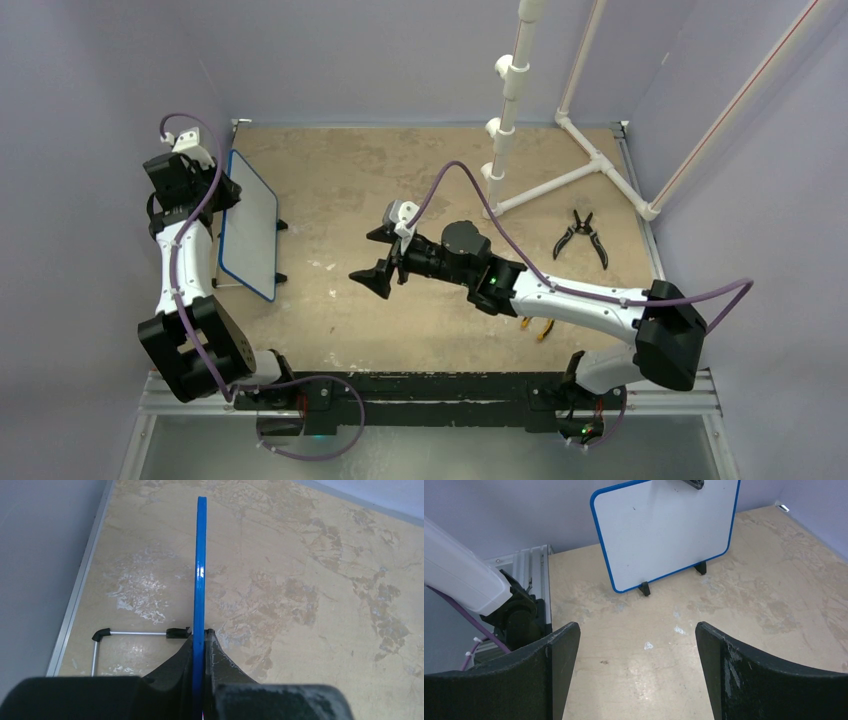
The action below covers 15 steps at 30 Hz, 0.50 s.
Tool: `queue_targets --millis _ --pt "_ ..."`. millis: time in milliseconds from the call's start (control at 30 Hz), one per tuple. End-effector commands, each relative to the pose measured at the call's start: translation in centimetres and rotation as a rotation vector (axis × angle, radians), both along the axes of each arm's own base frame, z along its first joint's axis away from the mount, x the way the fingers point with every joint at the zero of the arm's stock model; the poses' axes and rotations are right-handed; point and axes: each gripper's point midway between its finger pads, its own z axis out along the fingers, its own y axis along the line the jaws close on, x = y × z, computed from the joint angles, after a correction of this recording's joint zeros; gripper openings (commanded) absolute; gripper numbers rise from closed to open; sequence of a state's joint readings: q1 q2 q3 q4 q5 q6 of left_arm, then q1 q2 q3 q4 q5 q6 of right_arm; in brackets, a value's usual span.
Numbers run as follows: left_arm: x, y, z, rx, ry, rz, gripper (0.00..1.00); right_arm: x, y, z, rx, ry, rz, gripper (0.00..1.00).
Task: Write a sentence on the whiteboard
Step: Move the whiteboard to the center of the board.
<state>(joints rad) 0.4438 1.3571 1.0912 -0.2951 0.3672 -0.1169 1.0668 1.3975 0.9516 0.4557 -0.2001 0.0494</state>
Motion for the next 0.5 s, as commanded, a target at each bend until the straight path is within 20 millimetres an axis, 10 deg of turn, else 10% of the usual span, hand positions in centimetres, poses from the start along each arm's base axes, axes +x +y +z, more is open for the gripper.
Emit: queue_targets --millis 0,467 --pt "-2.7 -3.5 -6.3 -0.190 0.190 -0.060 0.00 0.3 0.7 2.9 0.058 -0.015 -0.005 0.88" --pt "-2.0 -7.2 -5.8 -0.363 0.111 -0.124 0.00 0.4 -1.1 4.6 0.107 -0.041 -0.061 0.88"
